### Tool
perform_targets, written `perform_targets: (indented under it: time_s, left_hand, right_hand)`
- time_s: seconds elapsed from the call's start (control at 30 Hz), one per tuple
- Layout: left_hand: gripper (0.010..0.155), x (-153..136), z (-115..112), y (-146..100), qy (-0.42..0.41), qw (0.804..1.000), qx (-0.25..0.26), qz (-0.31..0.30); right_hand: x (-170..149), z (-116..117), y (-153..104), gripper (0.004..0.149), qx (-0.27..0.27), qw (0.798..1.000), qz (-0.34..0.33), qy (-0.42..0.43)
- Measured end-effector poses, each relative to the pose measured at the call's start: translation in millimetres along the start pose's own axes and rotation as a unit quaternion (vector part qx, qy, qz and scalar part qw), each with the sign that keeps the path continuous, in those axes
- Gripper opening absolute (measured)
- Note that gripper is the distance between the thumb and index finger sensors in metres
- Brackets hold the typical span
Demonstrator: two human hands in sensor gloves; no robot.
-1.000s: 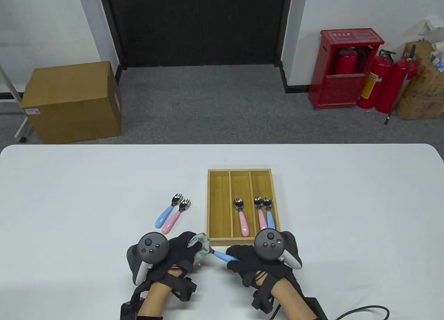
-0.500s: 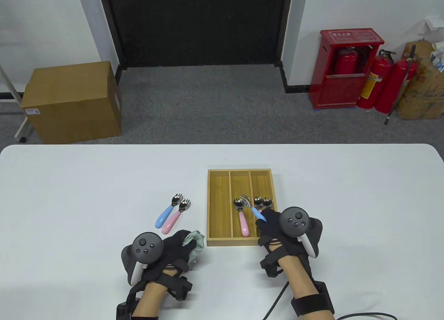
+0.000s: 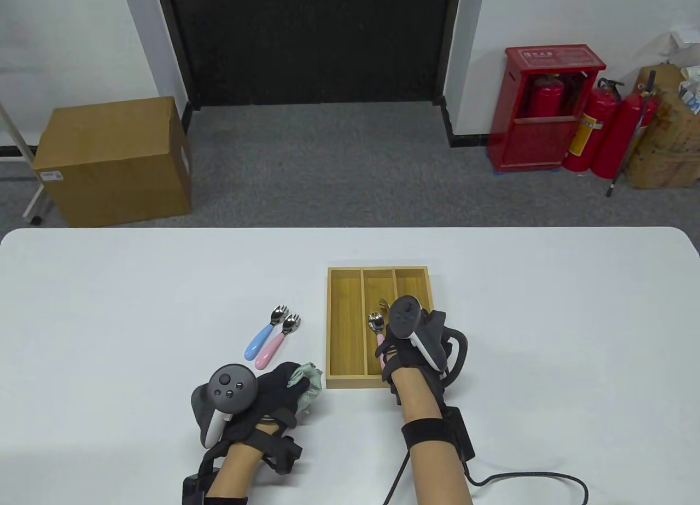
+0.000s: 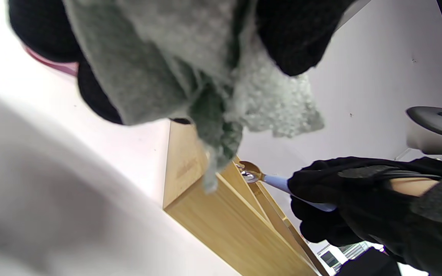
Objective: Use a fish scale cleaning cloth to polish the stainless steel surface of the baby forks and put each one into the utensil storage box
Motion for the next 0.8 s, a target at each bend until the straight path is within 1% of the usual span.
perform_targets:
  time_s: [0.17, 0.2, 0.3, 0.37, 0.43, 0.57, 0.67, 0.8]
  left_hand:
    - [0.044, 0.5, -0.4, 0.6, -0.003, 1.000, -0.004, -0.001]
    - [0.044, 0.7, -0.4, 0.7, -0.002, 1.000, -0.005, -0.001]
    - [0.044, 0.8, -0.5, 1.1, 0.000, 1.000, -0.008, -0.002]
    - [0.044, 1.0, -0.6, 1.1, -0.001, 1.000, -0.009, -0.002]
    - [0.044, 1.0, -0.4, 0.9, -0.001, 1.000, -0.009, -0.002]
    - [0.044, 0.7, -0.3, 0.8, -0.001, 1.000, -0.008, -0.003]
    - [0.044, 0.9, -0.9, 0.9, -0.011, 1.000, -0.010, -0.003]
    - [0.044, 0.9, -2.0, 1.0, -0.036, 0.999, -0.014, -0.003]
  right_hand:
    - [4.9, 11.0, 1.4, 0.045, 0.001, 1.000, 0.008, -0.030]
    - [5.4, 13.1, 1.5, 0.046, 0.007, 0.999, 0.011, -0.038]
    - [6.3, 22.7, 0.7, 0.047, 0.053, 0.996, 0.031, -0.069]
    - [8.8, 24.9, -0.2, 0.049, 0.047, 0.996, 0.024, -0.070]
    - [10.1, 25.8, -0.6, 0.051, 0.054, 0.995, 0.024, -0.076]
    - [7.9, 17.7, -3.0, 0.051, 0.056, 0.997, 0.025, -0.054]
    - [3.8, 5.1, -7.1, 0.052, 0.052, 0.998, 0.020, -0.017]
    - [-3.0, -18.7, -18.4, 0.052, 0.043, 0.998, -0.005, 0.041]
Point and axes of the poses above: the tracker on the back of each hand, its own x axis roughly to the thumb side, its own y axis roughly from the wrist to the fingertips, z = x × y, the point moved 2 cm from there along y, roughly from the wrist to the fingertips, and after that the axes turned 13 degrees about y, right-handed, at the moved point
